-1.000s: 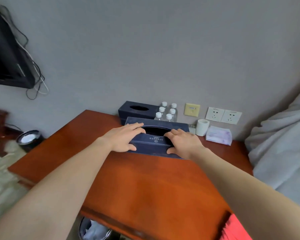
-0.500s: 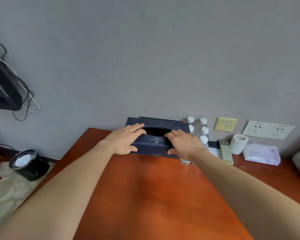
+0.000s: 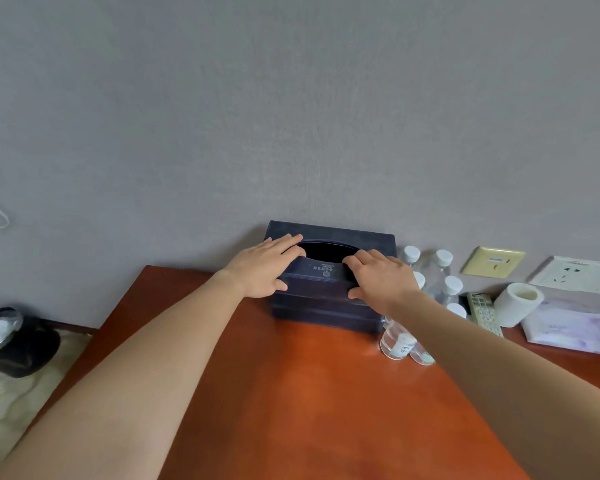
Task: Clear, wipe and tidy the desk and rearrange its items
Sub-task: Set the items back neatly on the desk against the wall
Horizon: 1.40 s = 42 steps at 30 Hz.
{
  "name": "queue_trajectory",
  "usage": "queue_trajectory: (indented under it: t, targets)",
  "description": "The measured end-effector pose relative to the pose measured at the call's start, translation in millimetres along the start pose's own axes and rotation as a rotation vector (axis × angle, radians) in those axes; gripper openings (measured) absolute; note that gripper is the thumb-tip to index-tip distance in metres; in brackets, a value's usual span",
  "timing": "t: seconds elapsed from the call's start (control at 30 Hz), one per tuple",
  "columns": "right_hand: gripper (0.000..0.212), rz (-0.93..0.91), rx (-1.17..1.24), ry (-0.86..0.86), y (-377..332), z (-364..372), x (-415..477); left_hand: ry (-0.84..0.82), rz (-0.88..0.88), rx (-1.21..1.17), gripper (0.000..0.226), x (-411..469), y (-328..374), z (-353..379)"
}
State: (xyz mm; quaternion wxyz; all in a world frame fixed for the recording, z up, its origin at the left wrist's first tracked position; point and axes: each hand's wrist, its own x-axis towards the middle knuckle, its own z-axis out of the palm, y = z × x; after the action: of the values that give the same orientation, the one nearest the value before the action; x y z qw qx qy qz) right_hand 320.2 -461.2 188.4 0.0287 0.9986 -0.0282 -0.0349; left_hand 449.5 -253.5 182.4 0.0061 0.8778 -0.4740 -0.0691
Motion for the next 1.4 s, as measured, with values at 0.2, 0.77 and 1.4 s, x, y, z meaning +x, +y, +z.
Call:
queue_trajectory:
  t: [0.2, 0.77, 1.4]
  targets:
    - [0.053, 0.016, -0.040, -0.033, 8, 11, 21, -0.020, 0.019, -0.062, 0.070, 24, -15, 16]
    - [0.092, 0.036, 0.103, -0.125, 15, -2, -11, -0.096, 0.035, -0.020, 0.111, 20, 19, -4]
    - [0.088, 0.482, 0.108, 0.024, 144, -42, -301, -0.053, 0.393, 0.144, 0.084, 18, 293, -56]
